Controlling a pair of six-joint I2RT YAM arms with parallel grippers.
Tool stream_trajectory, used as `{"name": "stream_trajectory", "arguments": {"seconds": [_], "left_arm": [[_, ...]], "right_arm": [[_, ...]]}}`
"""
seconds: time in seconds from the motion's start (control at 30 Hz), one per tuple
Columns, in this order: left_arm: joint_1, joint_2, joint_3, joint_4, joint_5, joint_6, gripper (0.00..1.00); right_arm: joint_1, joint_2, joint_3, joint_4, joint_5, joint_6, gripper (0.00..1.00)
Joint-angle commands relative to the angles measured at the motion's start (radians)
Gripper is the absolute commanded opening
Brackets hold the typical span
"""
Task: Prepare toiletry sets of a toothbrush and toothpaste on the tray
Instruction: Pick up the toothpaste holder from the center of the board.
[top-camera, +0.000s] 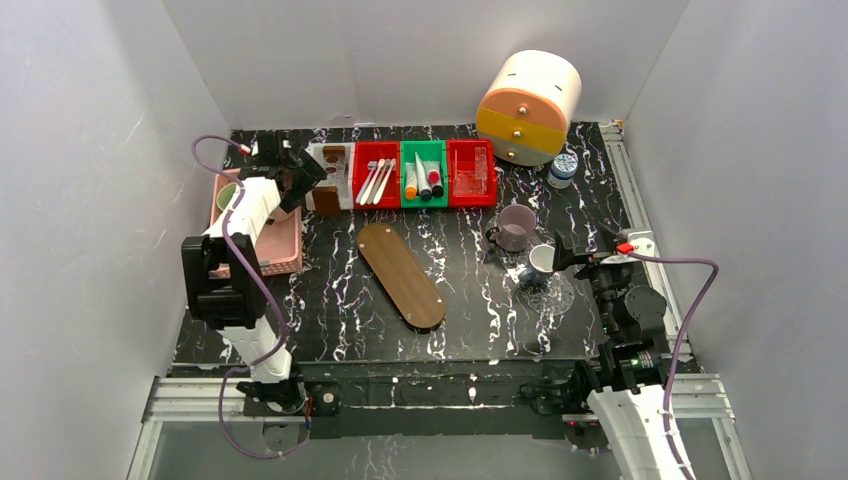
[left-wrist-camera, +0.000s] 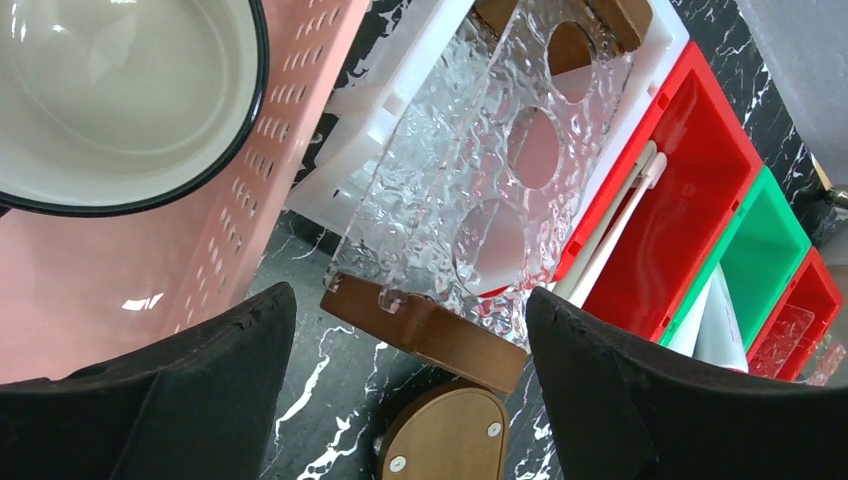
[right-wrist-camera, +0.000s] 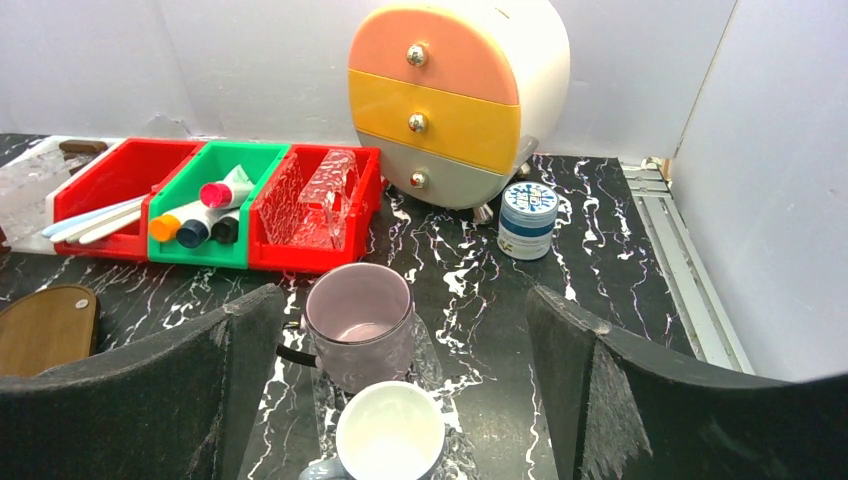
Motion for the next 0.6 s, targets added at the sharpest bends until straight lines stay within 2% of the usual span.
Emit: {"name": "stream_trajectory", "arguments": {"seconds": [0.0, 0.1, 0.37, 0.57], "left_arm": [[-0.01, -0.054, -0.039, 0.008, -0.03, -0.013, 0.83], [-0.051, -0.057, -0.053, 0.048, -0.028, -0.038, 0.83], [-0.063, -0.003, 0.01, 0.058, -0.064, 0.035, 0.84], [-0.05, 0.033, 0.016, 0.074, -0.054, -0.049, 0.8]], "right_arm": [[0.006, -0.007, -0.012, 0.06, -0.006, -0.01, 0.99], [0.006, -0.006, -0.015, 0.06, -0.013, -0.013, 0.99], [0.008, -0.01, -0.019, 0.063, -0.024, -0.016, 0.99], [0.01, -0.012, -0.021, 0.062, -0.028, -0.019, 0.99]]}}
